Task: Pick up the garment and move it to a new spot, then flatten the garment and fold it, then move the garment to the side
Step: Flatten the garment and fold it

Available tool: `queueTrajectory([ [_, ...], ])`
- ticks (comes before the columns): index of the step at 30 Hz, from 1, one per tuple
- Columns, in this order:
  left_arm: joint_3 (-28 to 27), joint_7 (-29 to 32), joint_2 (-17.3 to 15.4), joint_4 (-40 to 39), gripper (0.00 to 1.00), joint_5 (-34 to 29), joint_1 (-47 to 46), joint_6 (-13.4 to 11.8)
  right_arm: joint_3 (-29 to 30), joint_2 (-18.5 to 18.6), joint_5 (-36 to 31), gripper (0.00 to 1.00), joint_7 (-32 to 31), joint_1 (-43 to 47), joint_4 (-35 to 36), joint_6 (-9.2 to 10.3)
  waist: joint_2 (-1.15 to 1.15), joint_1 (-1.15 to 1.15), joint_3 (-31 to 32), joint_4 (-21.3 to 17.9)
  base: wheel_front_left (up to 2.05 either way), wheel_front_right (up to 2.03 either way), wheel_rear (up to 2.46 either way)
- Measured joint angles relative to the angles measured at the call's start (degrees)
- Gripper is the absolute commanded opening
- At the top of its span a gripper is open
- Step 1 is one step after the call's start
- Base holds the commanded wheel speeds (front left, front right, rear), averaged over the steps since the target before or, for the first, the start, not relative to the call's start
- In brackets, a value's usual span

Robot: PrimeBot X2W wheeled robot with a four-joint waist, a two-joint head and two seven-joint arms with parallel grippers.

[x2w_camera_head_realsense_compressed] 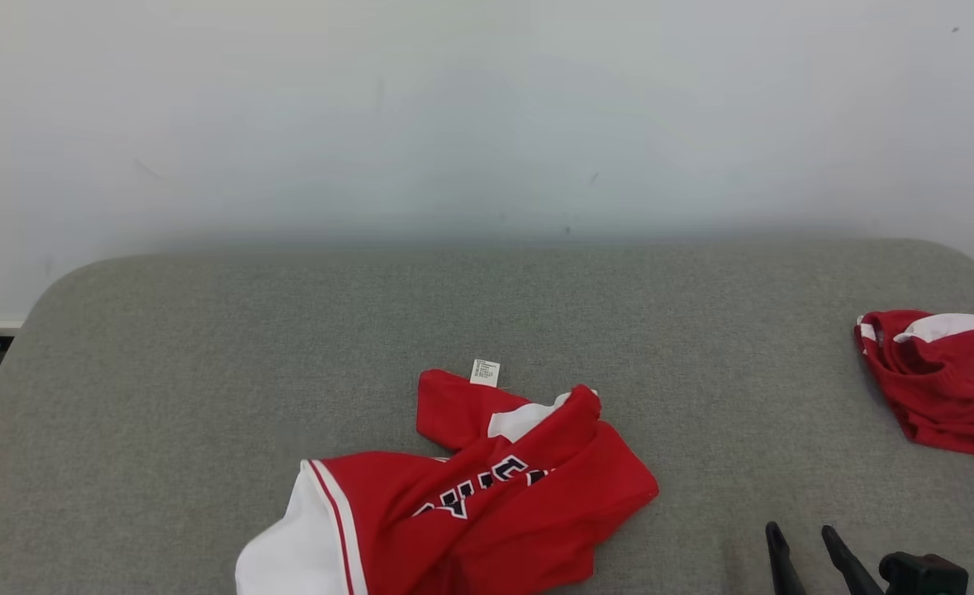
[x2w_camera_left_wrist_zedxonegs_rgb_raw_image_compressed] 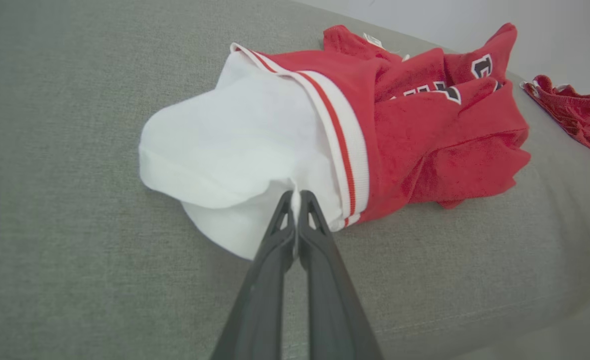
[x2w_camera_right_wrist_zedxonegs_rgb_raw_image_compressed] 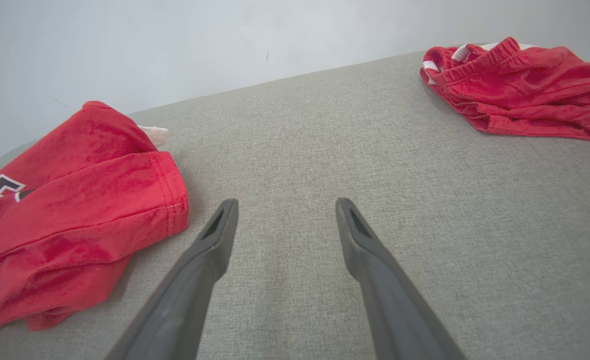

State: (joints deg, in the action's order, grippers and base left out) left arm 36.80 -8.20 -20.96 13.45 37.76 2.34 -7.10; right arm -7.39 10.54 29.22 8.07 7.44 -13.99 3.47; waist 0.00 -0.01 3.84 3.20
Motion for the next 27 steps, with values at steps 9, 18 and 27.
queueTrajectory([
  [9, 2.6, 6.3, 1.7, -1.4, 0.0, 0.3, 1.8, 0.0, -0.9, -0.3, 0.0, 1.0, -0.3, -2.4, -0.8, -0.54, 0.0, 0.0, -0.9, -0.8, 0.0, 0.0, 0.0],
  [18, -1.7, 9.2, 2.7, -3.6, 1.0, -0.6, 2.4, 0.0, -0.3, -0.1, 0.0, 1.0, -0.4, -2.9, -1.6, -0.76, 0.0, 0.0, -1.4, -2.1, 0.0, 0.0, 0.0],
  [27, -10.5, 9.5, 1.6, -9.6, 1.0, -4.2, 2.1, 0.0, -0.7, -0.1, 0.0, 1.0, 0.0, -3.3, -2.3, -0.97, 0.0, 0.0, -1.3, -0.7, 0.0, 0.0, 0.0],
])
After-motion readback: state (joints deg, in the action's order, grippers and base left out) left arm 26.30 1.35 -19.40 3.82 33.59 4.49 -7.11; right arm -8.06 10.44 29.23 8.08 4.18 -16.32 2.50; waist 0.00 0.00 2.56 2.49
